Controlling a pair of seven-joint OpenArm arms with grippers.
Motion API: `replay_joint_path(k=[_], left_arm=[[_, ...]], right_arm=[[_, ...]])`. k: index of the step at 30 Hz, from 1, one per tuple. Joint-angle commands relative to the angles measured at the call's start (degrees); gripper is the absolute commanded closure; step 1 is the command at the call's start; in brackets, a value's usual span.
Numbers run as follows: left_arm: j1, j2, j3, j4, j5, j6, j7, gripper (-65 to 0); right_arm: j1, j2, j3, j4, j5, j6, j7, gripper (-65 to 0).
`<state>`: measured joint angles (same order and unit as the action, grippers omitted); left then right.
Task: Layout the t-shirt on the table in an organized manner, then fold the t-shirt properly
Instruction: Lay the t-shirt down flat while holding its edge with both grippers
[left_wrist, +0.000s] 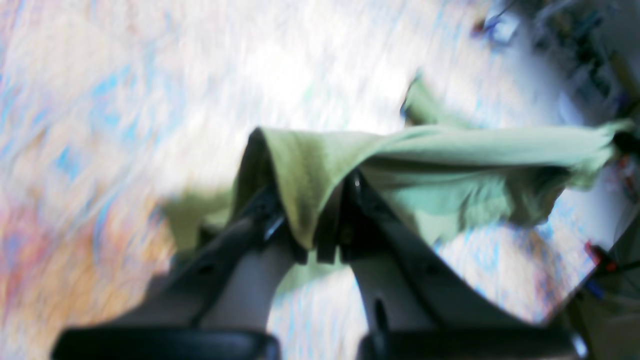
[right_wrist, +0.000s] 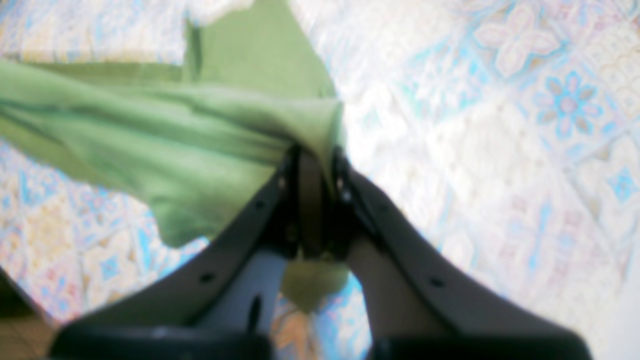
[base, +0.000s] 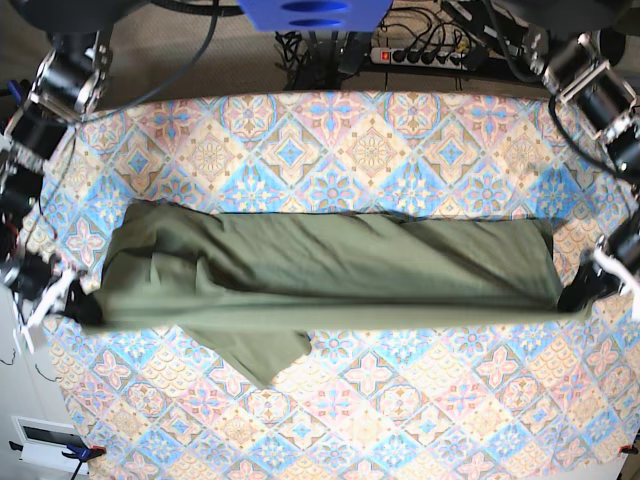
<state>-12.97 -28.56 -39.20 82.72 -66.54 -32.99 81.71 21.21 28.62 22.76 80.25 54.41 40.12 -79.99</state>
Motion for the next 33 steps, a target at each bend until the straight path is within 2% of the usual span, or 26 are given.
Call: replay_joint_path(k=[1,5,11,15,19,22,25,28,31,33], left_arm=[[-4.21,-1.82,0.74,-1.18,1.44,0.16,-1.71,0.0],[-18.02,-0.15,4.87,-11.82,7.42,0.16,-2.02,0.0],[-41.84,3.46,9.09,-29.14,18.85,0.16,-8.7,0.0],[-54.85,5.57,9.62,-34.15,21.49,0.16,-12.04,0.0],[-59.69,6.09,9.62,-34.15,21.22,0.16,-9.58,0.0],[-58.72,3.11,9.53,-33.97,20.96,0.16,-6.86,0.0],[-52.04,0.56,9.44,-32.39,19.82,0.16,-5.01,0.0],[-38.41,-2.61,9.27,-22.81,13.93,0.16,-2.46,0.0],[-27.6,-5.42,9.27,-15.86,9.18,0.16,-2.02,0.0],[-20.83,-5.95,9.27,-12.78,6.37,0.16,-2.02,0.0]], right_arm=[[4.59,2.02,-0.48,-1.17,-0.48,-0.12,2.4,-0.7],[15.84,0.43,-5.05,-11.46,-1.97,-0.12,6.8,-0.8],[34.57,-1.85,-12.87,-25.35,-8.13,-0.12,17.08,-0.9],[43.97,-2.56,-13.31,-26.31,-8.74,-0.12,19.81,-1.0],[47.32,-2.38,-13.23,-22.71,-7.16,-0.12,19.28,-0.9],[46.88,-2.29,-13.4,-20.78,-1.71,-0.12,15.24,-0.9],[41.25,-1.24,-13.23,-19.02,2.69,-0.12,11.72,-0.9],[30.0,0.17,-13.23,-14.09,8.58,-0.12,10.75,-0.8],[22.08,0.26,-11.82,-9.87,10.33,-0.12,10.67,-0.8],[17.07,0.26,-10.15,-7.15,10.51,-0.12,10.67,-0.8]])
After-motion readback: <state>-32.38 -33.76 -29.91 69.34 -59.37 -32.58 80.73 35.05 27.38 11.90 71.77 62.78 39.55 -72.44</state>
